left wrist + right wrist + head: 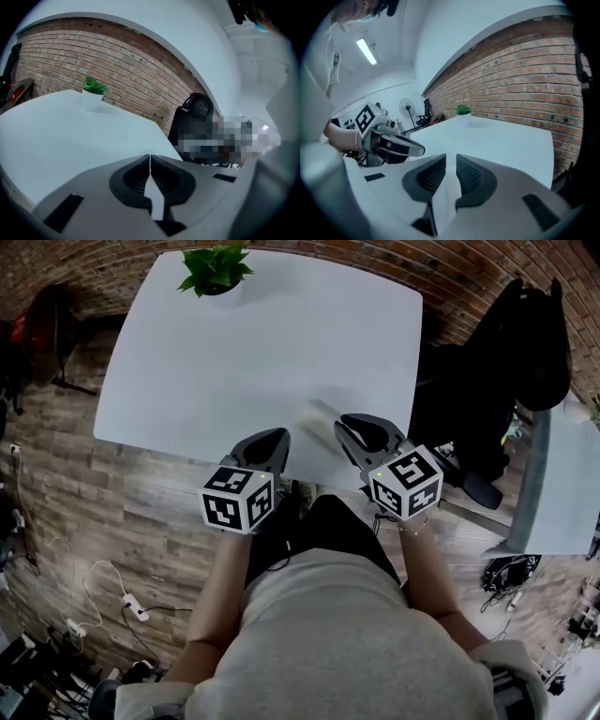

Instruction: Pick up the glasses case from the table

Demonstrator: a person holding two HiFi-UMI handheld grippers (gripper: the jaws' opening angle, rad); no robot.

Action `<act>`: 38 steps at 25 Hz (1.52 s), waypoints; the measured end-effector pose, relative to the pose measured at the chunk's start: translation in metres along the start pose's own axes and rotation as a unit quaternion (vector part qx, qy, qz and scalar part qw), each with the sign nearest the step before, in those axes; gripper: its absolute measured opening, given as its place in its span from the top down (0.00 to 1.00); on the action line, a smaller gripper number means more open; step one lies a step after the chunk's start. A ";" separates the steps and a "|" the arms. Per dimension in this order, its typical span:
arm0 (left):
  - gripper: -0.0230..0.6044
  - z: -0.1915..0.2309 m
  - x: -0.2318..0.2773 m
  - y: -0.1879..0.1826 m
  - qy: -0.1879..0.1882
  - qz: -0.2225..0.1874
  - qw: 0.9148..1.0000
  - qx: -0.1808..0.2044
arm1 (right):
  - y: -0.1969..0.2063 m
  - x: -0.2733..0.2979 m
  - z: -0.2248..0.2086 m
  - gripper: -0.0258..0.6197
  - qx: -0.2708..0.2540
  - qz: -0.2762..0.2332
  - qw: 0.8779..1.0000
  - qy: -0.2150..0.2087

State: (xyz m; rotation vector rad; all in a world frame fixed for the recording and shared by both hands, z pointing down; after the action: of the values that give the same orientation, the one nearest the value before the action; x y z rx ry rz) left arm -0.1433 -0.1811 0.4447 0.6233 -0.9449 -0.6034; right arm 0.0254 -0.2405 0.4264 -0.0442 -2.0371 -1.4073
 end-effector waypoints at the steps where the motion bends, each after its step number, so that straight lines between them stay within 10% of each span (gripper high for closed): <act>1: 0.95 0.003 0.004 0.001 0.001 0.004 1.000 -0.002 | 0.003 0.004 -0.001 0.85 -0.011 0.016 1.000 0.000; 13: 0.95 0.025 0.028 0.016 0.013 0.040 0.999 -0.003 | 0.034 0.065 -0.008 0.47 -0.125 0.183 0.974 -0.045; 38: 0.95 0.043 0.037 0.033 0.026 0.060 0.998 -0.023 | 0.062 0.093 -0.014 0.49 -0.155 0.239 0.958 -0.042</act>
State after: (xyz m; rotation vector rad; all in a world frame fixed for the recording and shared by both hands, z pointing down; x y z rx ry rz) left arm -0.1575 -0.1940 0.5072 0.5351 -0.9100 -0.4986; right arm -0.0181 -0.2564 0.5293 -0.6941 -1.6942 -1.4032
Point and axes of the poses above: the fingertips, and each gripper's own axes: x forward along the fingers, z to its left, y out of its underside, the point moved 7 cm from there along -x, backward along the fingers, and after that the axes turned 2 degrees about -y, right-handed, at the moved point
